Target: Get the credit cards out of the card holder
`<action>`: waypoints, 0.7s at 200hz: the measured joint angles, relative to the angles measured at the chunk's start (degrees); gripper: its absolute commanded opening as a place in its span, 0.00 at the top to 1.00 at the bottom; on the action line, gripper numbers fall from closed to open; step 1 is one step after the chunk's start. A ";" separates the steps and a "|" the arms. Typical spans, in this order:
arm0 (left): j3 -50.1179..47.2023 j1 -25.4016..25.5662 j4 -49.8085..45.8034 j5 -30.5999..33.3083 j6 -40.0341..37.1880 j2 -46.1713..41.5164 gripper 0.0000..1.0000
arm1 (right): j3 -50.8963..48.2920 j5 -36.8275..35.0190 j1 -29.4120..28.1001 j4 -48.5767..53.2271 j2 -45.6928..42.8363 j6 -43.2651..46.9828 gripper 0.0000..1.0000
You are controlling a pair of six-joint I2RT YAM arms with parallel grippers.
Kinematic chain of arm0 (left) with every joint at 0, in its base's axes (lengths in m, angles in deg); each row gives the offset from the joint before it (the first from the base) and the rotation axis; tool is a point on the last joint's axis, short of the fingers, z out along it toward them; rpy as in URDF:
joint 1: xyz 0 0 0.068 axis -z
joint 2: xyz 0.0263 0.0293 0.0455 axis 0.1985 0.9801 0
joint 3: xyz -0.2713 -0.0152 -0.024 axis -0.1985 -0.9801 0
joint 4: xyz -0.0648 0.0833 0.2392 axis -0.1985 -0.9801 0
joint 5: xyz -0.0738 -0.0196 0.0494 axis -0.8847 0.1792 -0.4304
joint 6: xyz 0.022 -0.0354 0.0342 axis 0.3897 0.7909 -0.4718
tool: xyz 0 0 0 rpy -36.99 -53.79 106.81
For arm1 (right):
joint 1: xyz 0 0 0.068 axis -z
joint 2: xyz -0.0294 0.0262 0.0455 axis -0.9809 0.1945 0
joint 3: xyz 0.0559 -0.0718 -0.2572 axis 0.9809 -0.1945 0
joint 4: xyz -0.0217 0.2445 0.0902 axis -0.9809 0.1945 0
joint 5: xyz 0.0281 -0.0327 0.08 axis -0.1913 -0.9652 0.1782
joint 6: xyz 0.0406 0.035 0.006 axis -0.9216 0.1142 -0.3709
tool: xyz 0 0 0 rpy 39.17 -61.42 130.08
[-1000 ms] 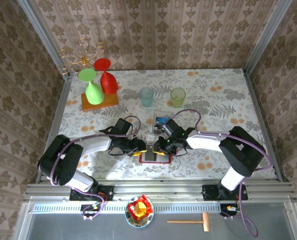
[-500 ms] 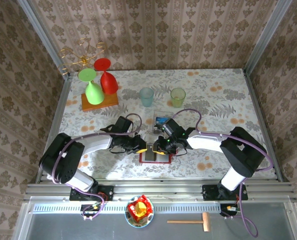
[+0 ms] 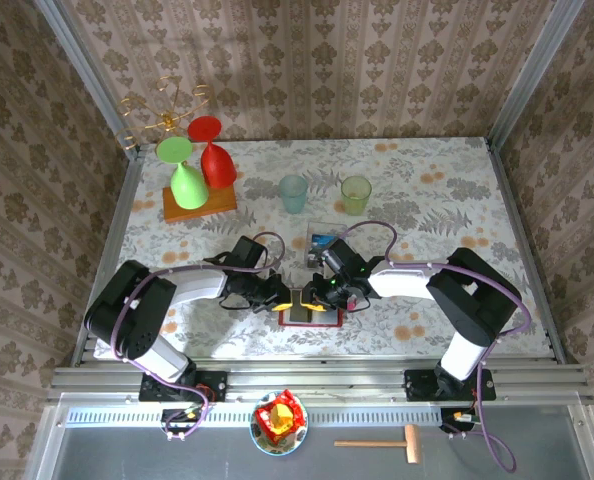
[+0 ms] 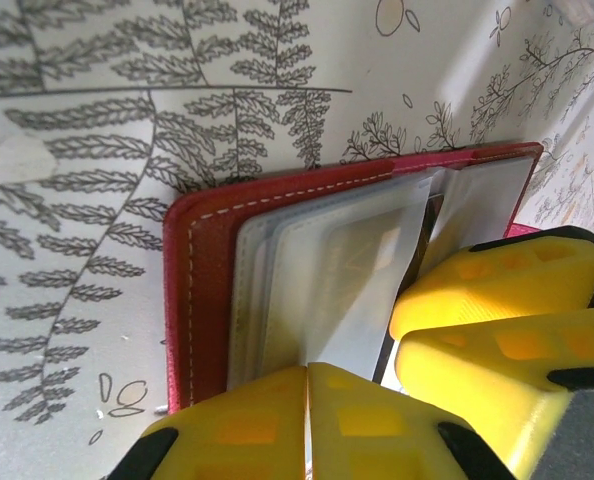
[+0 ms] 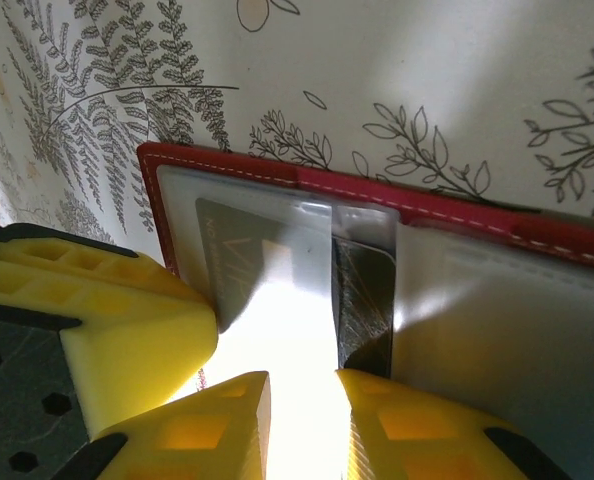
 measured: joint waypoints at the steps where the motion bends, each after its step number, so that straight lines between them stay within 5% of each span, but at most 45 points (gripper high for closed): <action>1: 0.00 0.00 0.00 0.00 0.00 0.00 0.90 | 0.02 0.00 0.00 0.02 0.00 0.02 0.76; 140: -0.02 0.00 -0.02 -0.02 -0.20 0.17 0.90 | 1.92 -2.49 -0.02 6.91 -1.55 2.01 0.76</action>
